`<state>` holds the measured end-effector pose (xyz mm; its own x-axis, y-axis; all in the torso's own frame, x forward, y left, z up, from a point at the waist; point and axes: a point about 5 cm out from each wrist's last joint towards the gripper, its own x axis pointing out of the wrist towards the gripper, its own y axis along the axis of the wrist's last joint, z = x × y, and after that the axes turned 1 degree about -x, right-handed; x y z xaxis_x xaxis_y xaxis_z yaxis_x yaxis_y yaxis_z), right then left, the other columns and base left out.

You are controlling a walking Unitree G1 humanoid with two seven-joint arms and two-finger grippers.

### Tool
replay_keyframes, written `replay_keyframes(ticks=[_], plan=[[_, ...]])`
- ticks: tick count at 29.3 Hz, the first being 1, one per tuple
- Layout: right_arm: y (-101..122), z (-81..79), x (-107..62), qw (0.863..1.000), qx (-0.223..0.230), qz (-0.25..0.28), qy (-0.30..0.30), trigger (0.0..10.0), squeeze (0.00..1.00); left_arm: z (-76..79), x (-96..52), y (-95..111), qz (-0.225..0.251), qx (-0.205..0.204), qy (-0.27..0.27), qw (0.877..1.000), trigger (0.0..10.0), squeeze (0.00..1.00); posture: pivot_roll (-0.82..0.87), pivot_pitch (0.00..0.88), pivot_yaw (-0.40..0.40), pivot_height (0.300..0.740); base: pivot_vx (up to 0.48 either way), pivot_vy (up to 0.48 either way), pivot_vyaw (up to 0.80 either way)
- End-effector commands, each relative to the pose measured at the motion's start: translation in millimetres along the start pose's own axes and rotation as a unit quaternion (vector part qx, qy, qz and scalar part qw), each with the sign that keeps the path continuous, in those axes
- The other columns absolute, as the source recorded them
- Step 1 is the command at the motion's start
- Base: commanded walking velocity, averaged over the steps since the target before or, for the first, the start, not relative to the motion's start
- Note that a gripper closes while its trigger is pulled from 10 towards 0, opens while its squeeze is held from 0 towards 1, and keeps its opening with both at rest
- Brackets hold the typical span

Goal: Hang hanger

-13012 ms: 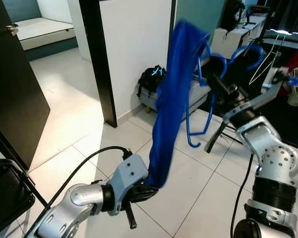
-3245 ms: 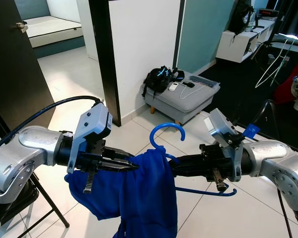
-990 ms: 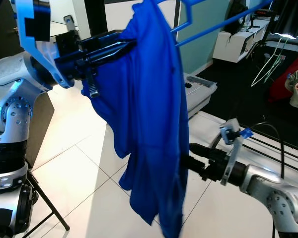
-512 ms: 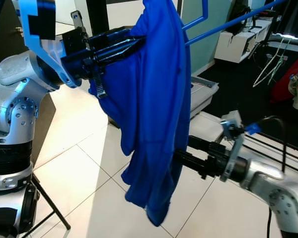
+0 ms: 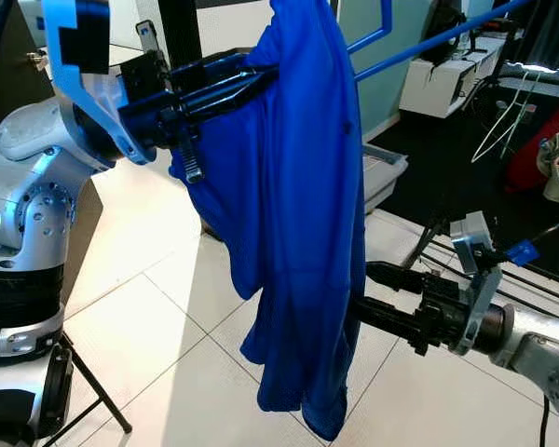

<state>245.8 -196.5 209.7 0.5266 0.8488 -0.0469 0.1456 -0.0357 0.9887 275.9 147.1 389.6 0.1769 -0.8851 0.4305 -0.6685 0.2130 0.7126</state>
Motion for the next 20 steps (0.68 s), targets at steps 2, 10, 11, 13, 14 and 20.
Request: replay_keyframes(ticks=[2,10,11,13,14,20], plan=[[-2,7.4,3.9,0.999,-0.014,-0.004,-0.028,1.5,0.00,0.4,4.5,6,0.010,0.006,-0.004,1.000,10.0,0.00,0.01,0.000,0.036,0.740,0.000,0.000,0.00],[-11,8.3,11.9,0.998,-0.031,-0.033,-0.035,0.0,0.00,2.2,6.6,10,0.017,0.007,-0.007,1.000,10.0,0.00,0.01,0.000,0.034,0.740,0.000,0.000,0.00],[-11,9.6,12.2,0.998,-0.035,-0.036,-0.041,0.0,0.00,2.1,6.8,11,0.017,0.008,-0.006,1.000,10.0,0.00,0.01,0.000,0.034,0.740,0.000,0.000,0.00],[-12,10.4,12.3,0.998,-0.037,-0.038,-0.044,0.0,0.00,2.1,7.0,11,0.018,0.009,-0.006,1.000,10.0,0.00,0.01,0.000,0.034,0.740,0.000,0.000,0.00],[-12,10.9,12.3,0.997,-0.038,-0.039,-0.046,0.0,0.00,2.0,7.1,11,0.018,0.009,-0.006,1.000,10.0,0.00,0.01,0.000,0.034,0.740,0.000,0.000,0.00],[-13,12.0,12.2,0.997,-0.042,-0.042,-0.051,0.0,0.00,1.7,7.8,12,0.020,0.011,-0.004,1.000,10.0,0.00,0.01,0.000,0.034,0.740,0.000,0.000,0.00]])
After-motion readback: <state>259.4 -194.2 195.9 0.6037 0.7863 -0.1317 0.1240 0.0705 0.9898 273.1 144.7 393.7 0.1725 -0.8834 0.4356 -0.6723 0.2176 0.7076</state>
